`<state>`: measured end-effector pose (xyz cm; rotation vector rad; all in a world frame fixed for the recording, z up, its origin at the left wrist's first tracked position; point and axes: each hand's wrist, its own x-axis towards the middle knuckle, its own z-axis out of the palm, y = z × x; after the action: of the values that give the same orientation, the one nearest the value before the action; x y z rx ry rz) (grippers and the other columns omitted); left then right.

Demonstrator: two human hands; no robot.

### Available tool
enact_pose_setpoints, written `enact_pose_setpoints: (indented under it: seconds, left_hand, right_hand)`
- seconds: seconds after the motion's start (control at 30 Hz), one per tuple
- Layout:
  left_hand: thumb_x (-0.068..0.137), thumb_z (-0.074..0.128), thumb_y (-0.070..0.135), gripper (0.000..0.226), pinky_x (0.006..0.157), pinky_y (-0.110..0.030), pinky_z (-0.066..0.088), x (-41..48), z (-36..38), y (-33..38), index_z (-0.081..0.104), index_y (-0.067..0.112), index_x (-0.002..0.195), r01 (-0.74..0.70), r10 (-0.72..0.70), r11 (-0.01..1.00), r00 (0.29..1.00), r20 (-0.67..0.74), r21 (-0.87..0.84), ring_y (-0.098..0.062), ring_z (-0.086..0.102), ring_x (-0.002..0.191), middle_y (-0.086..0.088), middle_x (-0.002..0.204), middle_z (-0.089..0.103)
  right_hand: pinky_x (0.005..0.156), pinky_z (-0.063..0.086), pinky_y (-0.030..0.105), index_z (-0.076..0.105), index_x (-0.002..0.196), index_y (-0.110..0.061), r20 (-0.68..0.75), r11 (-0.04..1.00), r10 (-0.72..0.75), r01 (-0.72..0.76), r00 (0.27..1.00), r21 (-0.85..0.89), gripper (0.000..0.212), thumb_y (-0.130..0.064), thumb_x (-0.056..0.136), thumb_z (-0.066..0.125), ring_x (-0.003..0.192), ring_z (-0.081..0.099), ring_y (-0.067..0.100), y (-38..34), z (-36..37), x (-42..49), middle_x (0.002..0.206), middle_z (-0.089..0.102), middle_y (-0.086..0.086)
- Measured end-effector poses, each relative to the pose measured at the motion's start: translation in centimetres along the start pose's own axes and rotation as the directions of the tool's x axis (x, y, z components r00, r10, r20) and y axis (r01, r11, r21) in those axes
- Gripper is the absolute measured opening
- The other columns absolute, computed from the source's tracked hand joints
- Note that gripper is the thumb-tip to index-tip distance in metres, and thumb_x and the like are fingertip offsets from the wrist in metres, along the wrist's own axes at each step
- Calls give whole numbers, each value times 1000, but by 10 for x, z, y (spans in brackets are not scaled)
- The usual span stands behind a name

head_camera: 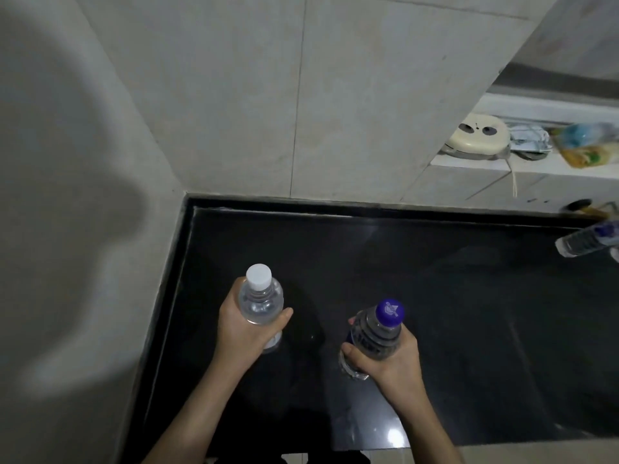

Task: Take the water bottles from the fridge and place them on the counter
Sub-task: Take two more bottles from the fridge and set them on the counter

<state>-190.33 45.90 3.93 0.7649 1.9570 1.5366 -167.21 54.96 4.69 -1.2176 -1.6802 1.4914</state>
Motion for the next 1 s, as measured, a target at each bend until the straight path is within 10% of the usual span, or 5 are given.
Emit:
enact_pose_setpoints:
  seconds: [0.37,0.6,0.83,1.0]
  left_hand:
    - [54,87,36,59,79,-23,57,75,55,-23,61,18,103,-15,15,999,1000,5,39,-15,70,90,1,97,71]
    - [59,93,14,57,83,-19,55,137,107,-40,60,14,106,-81,83,996,995,-50,49,-10,68,93,3,99,69]
    - [56,90,26,57,86,-28,57,191,149,-45,61,14,104,-132,130,991,989,-69,-26,-15,69,93,0,98,70]
    - [58,92,21,55,83,-22,56,223,168,-54,60,16,103,-163,160,986,983,-87,-28,-7,68,89,7,97,69]
  right_hand:
    - [72,56,14,66,93,-2,-55,999,-8,5,998,-53,42,2,60,92,77,71,5,49,-24,104,90,77,-3]
    - [79,59,36,66,98,3,-123,997,-72,69,990,-28,47,-11,62,92,84,71,20,68,-39,196,96,76,17]
    - [77,57,16,65,102,1,-178,989,-141,131,974,-65,50,-17,63,91,84,72,6,83,-57,270,93,74,1]
    - [85,59,31,65,105,7,-203,989,-145,145,968,-16,59,-26,63,90,93,74,25,95,-56,302,101,74,19]
